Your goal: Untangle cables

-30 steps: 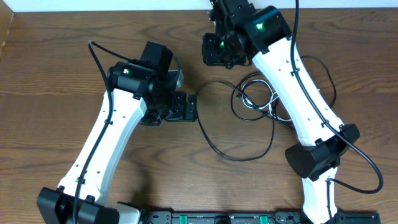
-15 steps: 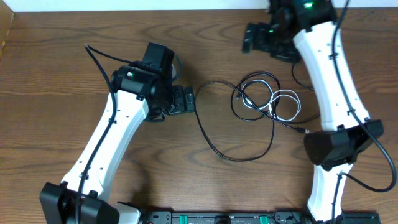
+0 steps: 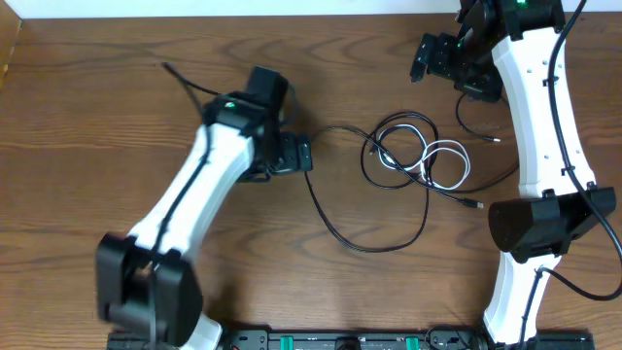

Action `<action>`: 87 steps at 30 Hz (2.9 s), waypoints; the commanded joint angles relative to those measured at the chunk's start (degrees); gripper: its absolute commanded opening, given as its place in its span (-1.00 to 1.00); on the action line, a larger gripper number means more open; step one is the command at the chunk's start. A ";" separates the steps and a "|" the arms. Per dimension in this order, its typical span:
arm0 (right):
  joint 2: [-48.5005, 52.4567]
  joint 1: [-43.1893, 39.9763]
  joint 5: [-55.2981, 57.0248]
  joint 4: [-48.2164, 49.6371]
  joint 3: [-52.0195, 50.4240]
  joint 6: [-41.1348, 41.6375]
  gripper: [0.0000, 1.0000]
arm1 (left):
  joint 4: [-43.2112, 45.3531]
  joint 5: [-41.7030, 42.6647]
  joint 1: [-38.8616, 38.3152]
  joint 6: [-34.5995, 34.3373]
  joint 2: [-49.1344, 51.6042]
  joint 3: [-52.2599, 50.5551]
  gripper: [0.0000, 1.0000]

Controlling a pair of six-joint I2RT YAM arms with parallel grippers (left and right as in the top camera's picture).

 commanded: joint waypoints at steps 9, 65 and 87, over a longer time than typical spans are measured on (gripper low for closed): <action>-0.02 0.15 0.44 -0.17 0.11 -0.70 0.98 | 11.67 -6.49 -2.25 -2.40 11.50 0.09 0.96; -0.02 0.17 0.44 -0.17 0.11 -0.70 0.99 | 8.96 -10.71 -4.59 0.87 -25.73 7.61 -0.85; -0.02 0.37 0.44 -0.17 0.11 -0.70 0.99 | 4.11 -22.32 -4.61 -2.73 -54.49 7.41 -0.85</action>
